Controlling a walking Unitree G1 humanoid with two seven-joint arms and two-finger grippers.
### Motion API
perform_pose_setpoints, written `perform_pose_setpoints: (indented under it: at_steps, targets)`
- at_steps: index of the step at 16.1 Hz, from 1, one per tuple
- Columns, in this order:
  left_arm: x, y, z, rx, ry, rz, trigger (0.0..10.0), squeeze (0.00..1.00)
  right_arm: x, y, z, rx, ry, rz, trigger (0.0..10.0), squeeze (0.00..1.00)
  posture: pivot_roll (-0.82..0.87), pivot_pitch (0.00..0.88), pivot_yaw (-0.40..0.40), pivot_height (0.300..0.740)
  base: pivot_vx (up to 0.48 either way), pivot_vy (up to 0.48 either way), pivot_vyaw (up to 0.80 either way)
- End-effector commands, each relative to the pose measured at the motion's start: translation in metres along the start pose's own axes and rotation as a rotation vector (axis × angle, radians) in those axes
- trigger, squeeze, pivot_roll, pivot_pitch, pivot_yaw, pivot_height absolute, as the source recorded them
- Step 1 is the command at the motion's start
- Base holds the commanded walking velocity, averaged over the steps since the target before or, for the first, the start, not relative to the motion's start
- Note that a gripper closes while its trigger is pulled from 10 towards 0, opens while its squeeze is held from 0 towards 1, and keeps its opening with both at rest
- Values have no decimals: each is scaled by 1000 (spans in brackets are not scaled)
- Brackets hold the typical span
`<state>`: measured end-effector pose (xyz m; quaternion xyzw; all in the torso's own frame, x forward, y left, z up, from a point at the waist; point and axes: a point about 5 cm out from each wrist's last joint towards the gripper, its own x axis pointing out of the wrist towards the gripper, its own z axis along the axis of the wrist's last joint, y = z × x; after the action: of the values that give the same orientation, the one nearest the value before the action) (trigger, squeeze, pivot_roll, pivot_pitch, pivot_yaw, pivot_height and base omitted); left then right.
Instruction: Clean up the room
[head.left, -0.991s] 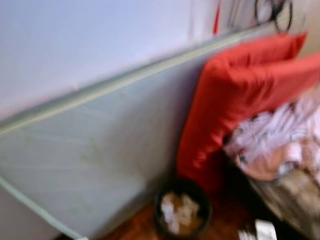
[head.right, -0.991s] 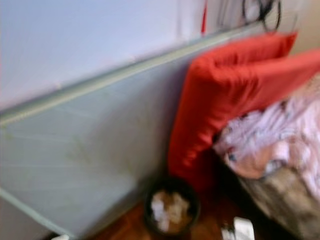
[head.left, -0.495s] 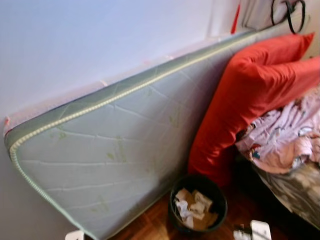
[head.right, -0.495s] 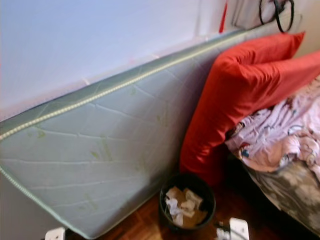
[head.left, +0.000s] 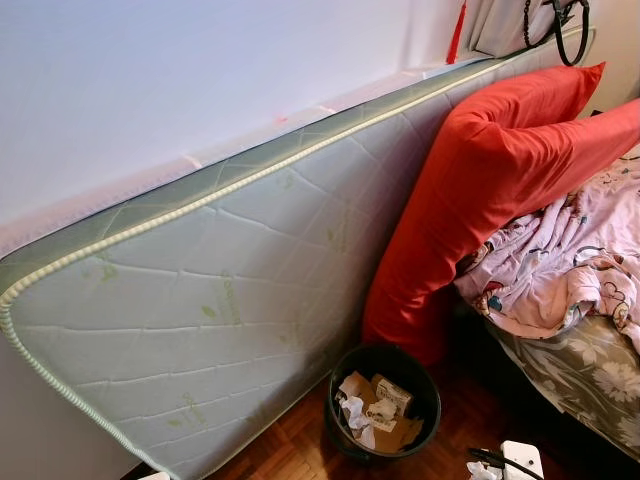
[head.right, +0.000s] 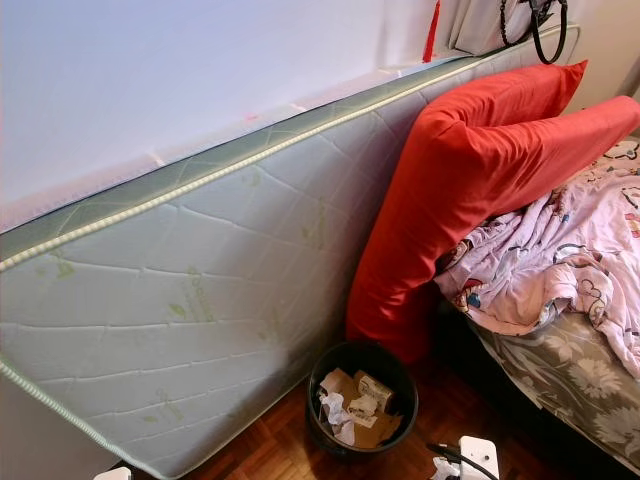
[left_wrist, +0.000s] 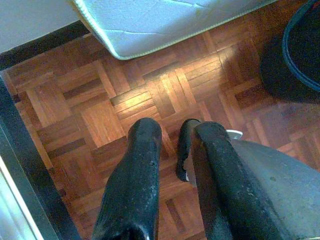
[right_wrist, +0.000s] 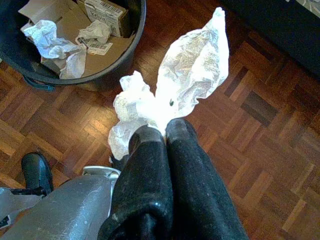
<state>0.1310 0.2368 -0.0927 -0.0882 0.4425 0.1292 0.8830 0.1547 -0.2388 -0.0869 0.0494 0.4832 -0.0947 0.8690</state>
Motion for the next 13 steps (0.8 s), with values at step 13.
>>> perform_pose_setpoints:
  at_steps: [13]
  targets:
    - [-3,-4,-14,-48,40,9,10000,0,0,-5,6,-21,-14,-11,10000,0,57,0,-47,740,217,0,0]
